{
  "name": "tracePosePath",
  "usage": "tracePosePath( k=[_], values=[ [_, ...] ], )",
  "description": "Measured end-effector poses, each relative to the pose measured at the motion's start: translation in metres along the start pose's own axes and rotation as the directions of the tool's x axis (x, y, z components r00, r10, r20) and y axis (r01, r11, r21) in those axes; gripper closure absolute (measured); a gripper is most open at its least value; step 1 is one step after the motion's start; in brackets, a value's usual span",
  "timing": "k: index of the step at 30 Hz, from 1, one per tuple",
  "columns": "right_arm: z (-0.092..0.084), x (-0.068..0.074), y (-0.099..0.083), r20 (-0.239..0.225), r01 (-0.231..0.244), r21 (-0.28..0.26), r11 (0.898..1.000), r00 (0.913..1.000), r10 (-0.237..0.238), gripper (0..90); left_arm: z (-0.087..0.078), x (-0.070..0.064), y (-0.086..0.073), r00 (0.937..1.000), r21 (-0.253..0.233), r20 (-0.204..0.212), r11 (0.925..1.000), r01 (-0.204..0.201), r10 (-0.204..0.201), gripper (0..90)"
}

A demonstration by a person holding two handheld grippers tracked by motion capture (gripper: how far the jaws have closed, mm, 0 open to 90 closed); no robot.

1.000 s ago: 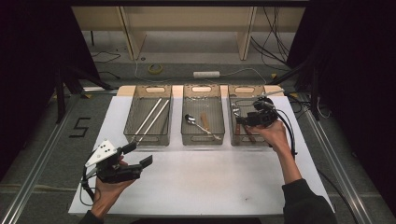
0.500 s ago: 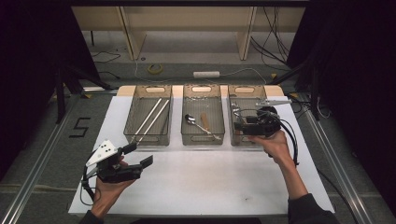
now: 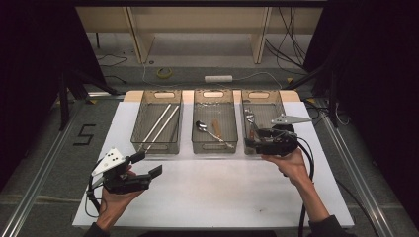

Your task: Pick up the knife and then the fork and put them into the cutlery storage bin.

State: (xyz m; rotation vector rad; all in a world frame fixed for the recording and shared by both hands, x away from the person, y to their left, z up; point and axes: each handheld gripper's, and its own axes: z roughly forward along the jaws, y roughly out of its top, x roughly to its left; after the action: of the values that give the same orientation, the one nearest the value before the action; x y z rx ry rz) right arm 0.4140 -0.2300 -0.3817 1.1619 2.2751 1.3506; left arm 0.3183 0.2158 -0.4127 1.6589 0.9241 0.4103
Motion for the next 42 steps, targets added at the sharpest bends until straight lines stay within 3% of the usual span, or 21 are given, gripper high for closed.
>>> tracePosePath(
  k=[14,27,42],
  values=[
    [-0.004,0.022,-0.015,-0.071,0.003,-0.059,0.998,0.9975,-0.007,29.7,0.0,0.0,0.0,1.0,0.006,0.009,1.0,-0.001,0.001,16.0],
    [-0.008,0.035,-0.034,-0.096,0.018,-0.106,0.994,0.995,-0.028,28.3,-0.001,0.0,0.0,0.9999,0.004,0.011,1.0,-0.001,0.001,16.0],
    [-0.028,0.041,-0.061,-0.107,0.013,-0.163,0.987,0.9938,-0.03,27.6,-0.001,0.0,0.0,0.9998,0.002,0.016,0.9999,0.012,-0.012,16.0]
  ],
)
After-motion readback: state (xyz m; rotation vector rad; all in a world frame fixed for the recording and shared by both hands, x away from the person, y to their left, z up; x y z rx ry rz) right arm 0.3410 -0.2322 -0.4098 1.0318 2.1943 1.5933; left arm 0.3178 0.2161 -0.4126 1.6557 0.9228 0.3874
